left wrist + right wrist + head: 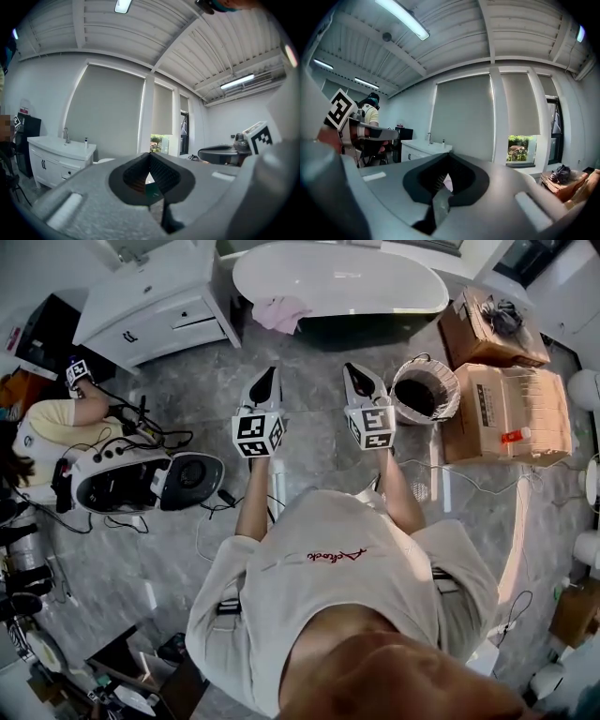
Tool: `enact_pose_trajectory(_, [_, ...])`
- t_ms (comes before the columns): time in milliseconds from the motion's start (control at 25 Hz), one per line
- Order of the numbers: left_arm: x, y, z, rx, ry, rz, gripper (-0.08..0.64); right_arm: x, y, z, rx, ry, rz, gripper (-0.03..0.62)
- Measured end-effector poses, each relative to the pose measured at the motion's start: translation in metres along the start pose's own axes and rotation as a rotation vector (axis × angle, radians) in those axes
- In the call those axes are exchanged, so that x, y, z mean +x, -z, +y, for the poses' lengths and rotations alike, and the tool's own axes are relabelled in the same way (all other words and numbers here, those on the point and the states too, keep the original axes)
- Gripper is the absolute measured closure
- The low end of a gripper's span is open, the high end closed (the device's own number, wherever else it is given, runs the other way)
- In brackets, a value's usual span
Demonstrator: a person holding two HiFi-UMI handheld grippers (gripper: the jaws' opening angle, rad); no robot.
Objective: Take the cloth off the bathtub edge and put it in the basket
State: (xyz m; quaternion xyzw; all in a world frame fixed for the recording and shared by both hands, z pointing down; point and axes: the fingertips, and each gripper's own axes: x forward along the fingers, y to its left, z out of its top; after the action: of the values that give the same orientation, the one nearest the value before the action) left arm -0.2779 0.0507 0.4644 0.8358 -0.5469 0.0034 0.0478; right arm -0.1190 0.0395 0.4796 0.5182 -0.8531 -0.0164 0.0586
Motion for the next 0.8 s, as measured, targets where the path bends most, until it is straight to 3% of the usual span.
enact_pose_trajectory(800, [0.033, 0.017, 0.041, -0.007, 0.01, 0.017, 0.56, 0.052, 0.015, 0.001, 0.006, 0.013, 0.011, 0.586])
